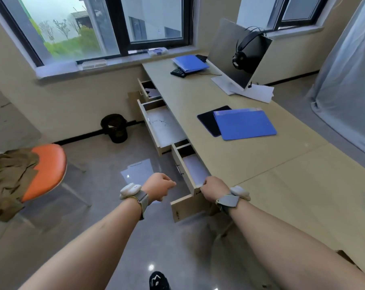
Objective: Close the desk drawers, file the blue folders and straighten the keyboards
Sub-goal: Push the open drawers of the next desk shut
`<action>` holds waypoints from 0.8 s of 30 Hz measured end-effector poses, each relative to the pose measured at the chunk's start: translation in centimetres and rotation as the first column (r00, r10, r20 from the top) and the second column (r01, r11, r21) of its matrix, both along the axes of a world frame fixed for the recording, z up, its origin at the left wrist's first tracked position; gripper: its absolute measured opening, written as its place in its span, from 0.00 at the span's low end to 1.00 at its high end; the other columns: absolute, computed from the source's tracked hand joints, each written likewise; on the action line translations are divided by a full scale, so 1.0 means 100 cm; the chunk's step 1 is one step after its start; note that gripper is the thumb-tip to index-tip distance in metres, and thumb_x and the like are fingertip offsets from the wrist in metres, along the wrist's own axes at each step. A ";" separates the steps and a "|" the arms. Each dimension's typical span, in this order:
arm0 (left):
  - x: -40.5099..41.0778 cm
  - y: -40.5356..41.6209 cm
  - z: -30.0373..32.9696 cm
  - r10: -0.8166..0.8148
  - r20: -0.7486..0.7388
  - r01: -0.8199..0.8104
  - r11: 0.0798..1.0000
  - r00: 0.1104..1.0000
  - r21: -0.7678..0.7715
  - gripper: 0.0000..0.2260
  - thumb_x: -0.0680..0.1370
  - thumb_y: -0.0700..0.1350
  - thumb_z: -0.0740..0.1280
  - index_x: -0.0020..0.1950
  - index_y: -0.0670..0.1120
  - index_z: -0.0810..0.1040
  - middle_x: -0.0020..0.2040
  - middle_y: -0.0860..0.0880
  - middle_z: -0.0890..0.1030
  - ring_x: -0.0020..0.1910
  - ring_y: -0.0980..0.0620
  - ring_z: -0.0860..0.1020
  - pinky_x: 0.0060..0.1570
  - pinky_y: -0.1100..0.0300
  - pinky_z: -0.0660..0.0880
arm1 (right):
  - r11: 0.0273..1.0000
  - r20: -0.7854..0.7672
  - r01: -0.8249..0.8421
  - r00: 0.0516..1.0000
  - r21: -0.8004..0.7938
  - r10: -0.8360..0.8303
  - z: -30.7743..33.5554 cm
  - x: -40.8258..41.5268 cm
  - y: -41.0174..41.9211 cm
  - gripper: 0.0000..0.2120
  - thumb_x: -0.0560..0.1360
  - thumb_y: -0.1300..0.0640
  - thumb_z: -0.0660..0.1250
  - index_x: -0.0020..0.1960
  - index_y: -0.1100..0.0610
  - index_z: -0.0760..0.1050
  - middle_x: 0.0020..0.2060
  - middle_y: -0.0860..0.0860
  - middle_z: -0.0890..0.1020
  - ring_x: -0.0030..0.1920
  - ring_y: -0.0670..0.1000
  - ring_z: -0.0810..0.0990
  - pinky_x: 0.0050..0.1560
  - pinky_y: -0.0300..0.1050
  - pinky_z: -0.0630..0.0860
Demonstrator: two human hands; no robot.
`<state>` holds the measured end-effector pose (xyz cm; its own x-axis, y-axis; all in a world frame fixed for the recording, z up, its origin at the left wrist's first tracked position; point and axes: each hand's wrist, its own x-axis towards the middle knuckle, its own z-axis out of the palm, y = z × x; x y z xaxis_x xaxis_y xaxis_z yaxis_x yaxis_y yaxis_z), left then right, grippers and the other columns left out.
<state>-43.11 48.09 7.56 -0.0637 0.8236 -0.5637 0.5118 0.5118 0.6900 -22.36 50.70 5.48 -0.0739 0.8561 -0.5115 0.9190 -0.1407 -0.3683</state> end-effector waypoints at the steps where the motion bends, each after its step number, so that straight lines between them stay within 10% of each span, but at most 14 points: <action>1: -0.002 0.001 -0.001 -0.010 0.001 0.010 1.000 1.000 -0.008 0.08 0.79 0.45 0.67 0.53 0.41 0.81 0.42 0.42 0.76 0.39 0.45 0.73 0.37 0.54 0.71 | 1.000 0.018 -0.008 1.000 0.004 0.008 0.001 -0.004 -0.001 0.14 0.78 0.59 0.59 0.57 0.62 0.79 0.55 0.59 0.81 0.55 0.60 0.80 0.50 0.47 0.74; 17: -0.021 0.132 -0.096 -0.097 -0.028 0.090 0.979 0.995 -0.184 0.06 0.77 0.44 0.67 0.53 0.45 0.79 0.43 0.43 0.77 0.41 0.45 0.75 0.38 0.54 0.73 | 0.976 -0.017 0.020 1.000 -0.219 -0.024 -0.103 -0.056 0.094 0.02 0.76 0.61 0.58 0.48 0.58 0.69 0.47 0.58 0.76 0.46 0.58 0.74 0.43 0.45 0.69; 24: 0.007 0.179 -0.137 -0.149 -0.083 0.127 0.965 0.985 -0.230 0.04 0.76 0.45 0.67 0.49 0.48 0.75 0.46 0.42 0.80 0.44 0.43 0.79 0.42 0.54 0.73 | 0.954 -0.075 0.092 0.990 -0.286 -0.118 -0.145 -0.050 0.113 0.12 0.78 0.63 0.57 0.60 0.62 0.73 0.48 0.57 0.74 0.46 0.57 0.72 0.45 0.47 0.71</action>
<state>-42.45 65.97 -6.14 -0.0227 0.6822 -0.7308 0.6482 0.5665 0.5088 -27.31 61.96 -9.06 -0.0483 0.6839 -0.7280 0.8582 -0.3445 -0.3806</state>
